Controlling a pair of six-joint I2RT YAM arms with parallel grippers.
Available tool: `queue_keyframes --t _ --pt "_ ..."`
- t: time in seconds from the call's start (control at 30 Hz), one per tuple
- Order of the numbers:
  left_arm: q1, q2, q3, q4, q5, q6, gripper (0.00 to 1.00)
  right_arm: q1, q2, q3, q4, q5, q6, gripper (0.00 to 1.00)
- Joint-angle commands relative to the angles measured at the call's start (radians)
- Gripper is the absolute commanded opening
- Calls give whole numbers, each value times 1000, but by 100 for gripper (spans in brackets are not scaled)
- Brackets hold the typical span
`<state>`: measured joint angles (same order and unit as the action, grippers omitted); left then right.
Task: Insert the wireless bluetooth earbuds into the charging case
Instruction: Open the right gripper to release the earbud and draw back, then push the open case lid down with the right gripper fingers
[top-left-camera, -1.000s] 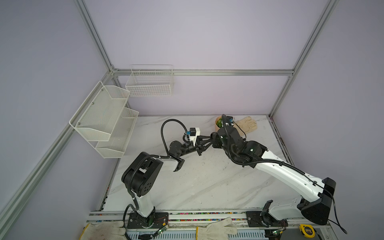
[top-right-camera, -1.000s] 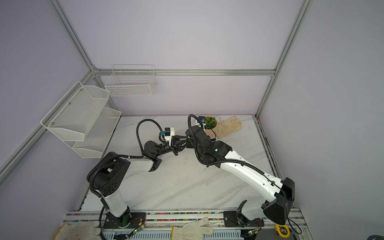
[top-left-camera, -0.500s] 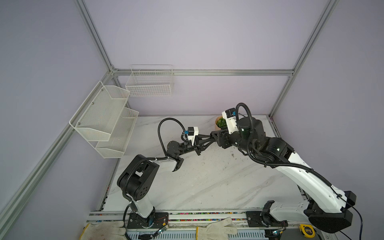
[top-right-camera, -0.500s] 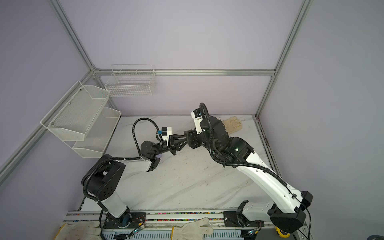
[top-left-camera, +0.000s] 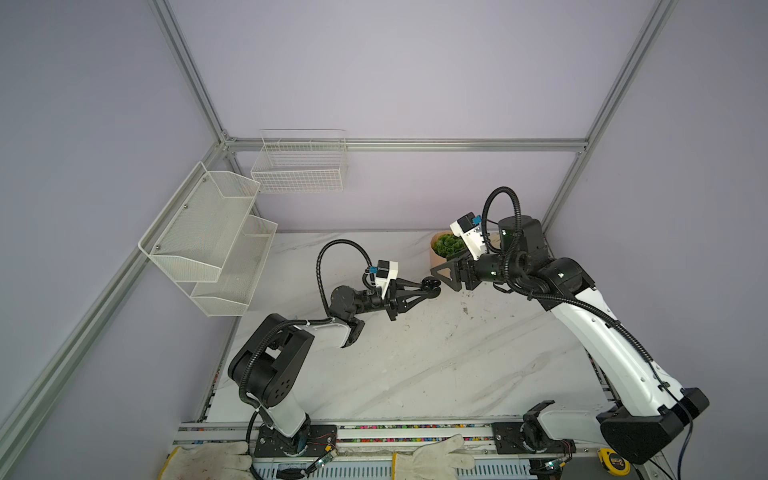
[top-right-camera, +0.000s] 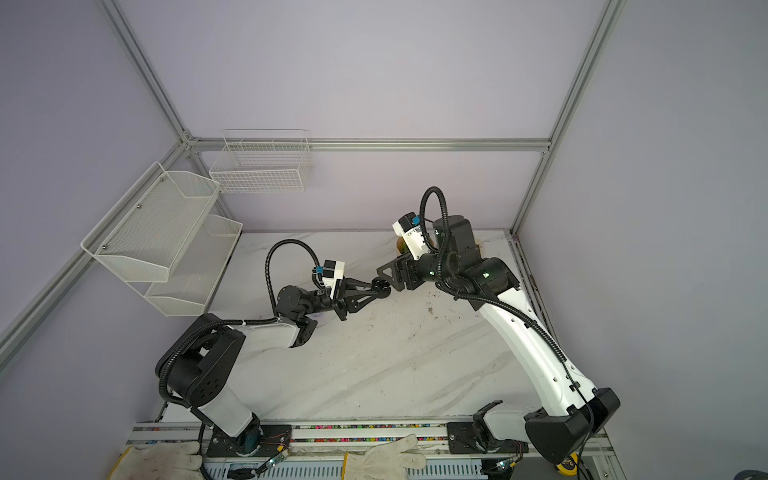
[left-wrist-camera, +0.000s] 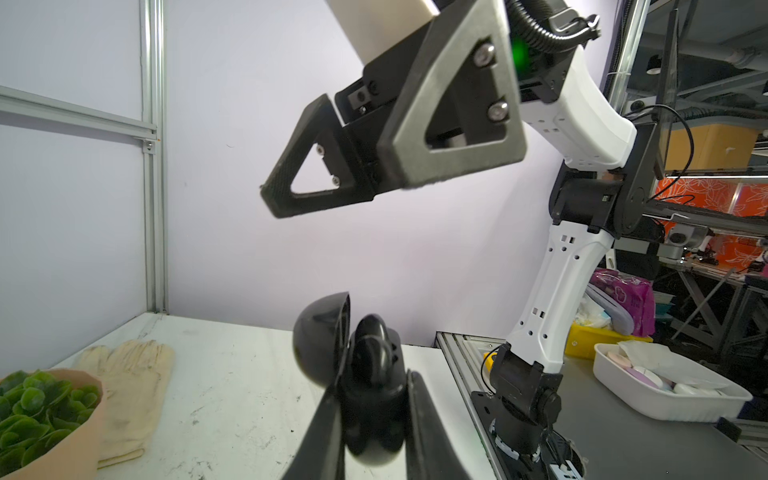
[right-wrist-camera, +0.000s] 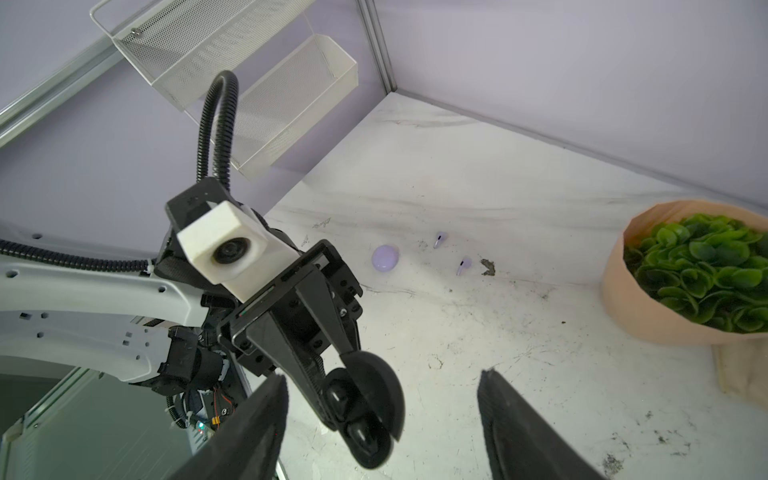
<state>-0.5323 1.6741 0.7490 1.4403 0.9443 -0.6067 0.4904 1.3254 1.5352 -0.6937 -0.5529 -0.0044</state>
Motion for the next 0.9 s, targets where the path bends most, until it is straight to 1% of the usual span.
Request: queue_keyframes --t 0.0,0.2,0.27,0.43,0.53,0.87 --pt "0 -30 -36 62 26 -18 0 -23 21 -26 -8 -124 12 76" --pt "0 -24 -28 62 29 -25 0 -24 29 -81 42 -239 62 71" --pt "2 -21 -26 63 30 -24 0 -24 26 -100 67 -268 89 66" --pt "5 -19 -23 63 29 -25 0 -24 29 -118 86 -317 116 58" --pt "8 -16 -21 62 26 -29 0 -23 29 -113 86 -327 116 54" --pt "11 -1 -13 63 24 -34 0 -24 20 -104 82 -323 122 49"
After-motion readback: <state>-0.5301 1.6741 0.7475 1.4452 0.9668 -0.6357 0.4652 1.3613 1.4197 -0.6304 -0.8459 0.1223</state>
